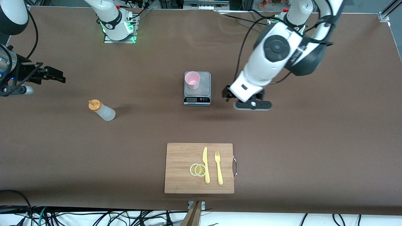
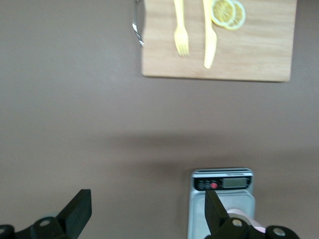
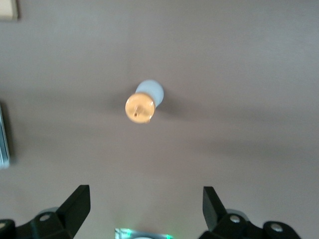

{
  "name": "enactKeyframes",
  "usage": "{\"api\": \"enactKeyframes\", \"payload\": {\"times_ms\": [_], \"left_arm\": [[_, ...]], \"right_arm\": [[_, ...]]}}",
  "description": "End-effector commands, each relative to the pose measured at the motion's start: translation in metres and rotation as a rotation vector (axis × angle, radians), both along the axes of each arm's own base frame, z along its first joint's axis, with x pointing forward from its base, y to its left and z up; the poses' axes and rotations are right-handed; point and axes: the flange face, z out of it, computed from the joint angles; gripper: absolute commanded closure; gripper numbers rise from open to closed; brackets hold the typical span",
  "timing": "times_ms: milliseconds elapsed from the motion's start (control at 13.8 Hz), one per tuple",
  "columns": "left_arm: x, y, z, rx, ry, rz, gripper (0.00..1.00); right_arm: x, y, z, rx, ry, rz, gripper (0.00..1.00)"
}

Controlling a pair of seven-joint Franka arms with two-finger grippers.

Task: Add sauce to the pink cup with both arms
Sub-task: 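Withdraw the left gripper while the right gripper reaches the bottle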

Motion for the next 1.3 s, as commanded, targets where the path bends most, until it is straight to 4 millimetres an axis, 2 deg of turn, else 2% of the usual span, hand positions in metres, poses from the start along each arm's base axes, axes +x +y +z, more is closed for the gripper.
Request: {"api": "enactKeyframes", "payload": {"times_ms": [0,145,434,579,651,796,1013,1230], "left_arm": [[0.013,0.050,0.025,0.035,-0.031,-0.050,0.00],[0.024,0.089,0.035,0.049,-0.036,-0.054,0.00],[0.031,0.153,0.067,0.069,0.006,-0.083,0.00],[0.035,0.186,0.084,0.081,0.038,-0.095,0.00],[0.036,0.204,0.088,0.088,0.049,-0.105,0.00],[0.037,0.233,0.090,0.098,0.072,-0.123,0.00],[0.038,0.271,0.091,0.051,0.102,-0.059,0.00],[0.038,0.279,0.092,0.051,0.104,-0.056,0.00]], "right_arm": [[-0.001,-0.018,-0.001,0.062,0.008,0.190,0.00],[0.000,-0.032,-0.017,0.121,0.024,0.417,0.00],[0.006,-0.067,-0.049,0.260,0.014,0.626,0.00],[0.012,-0.081,-0.077,0.396,-0.029,0.708,0.00],[0.012,-0.096,-0.094,0.466,-0.043,0.698,0.00],[0.016,-0.104,-0.125,0.565,-0.067,0.757,0.00],[0.022,-0.124,-0.173,0.724,-0.202,0.887,0.00],[0.029,-0.141,-0.229,0.859,-0.386,1.004,0.00]]}}
